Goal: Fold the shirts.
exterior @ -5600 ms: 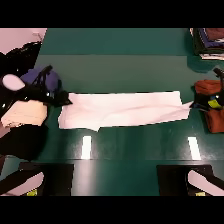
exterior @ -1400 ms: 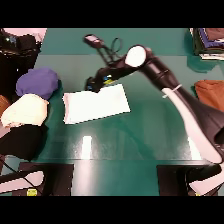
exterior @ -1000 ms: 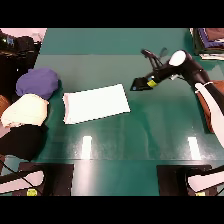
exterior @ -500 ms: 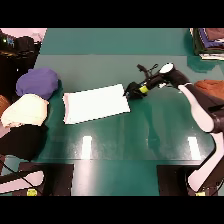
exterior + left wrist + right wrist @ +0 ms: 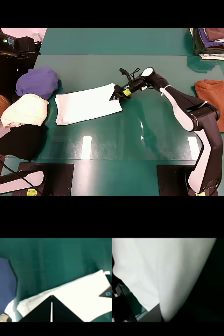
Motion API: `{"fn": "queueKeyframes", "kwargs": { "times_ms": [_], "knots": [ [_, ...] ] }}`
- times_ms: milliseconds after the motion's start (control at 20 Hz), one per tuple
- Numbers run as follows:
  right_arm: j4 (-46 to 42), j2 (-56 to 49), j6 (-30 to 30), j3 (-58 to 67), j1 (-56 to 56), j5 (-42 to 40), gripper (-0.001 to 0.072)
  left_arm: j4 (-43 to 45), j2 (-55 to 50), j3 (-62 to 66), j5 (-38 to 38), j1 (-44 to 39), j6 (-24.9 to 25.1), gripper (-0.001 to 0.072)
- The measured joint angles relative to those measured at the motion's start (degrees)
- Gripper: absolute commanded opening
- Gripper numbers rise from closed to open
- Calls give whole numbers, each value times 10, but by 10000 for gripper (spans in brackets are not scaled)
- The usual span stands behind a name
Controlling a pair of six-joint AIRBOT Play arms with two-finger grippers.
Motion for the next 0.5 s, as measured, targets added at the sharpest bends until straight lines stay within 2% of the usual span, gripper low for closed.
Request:
{"fn": "queueKeyframes", "kwargs": {
  "times_ms": [250,500],
  "knots": [
    [-79,71,25,3,-68,-22,19,-3,0,0,-4,-69,5,25],
    [-151,178,43,3,-243,-22,19,-3,0,0,12,-150,12,25]
  ]
}}
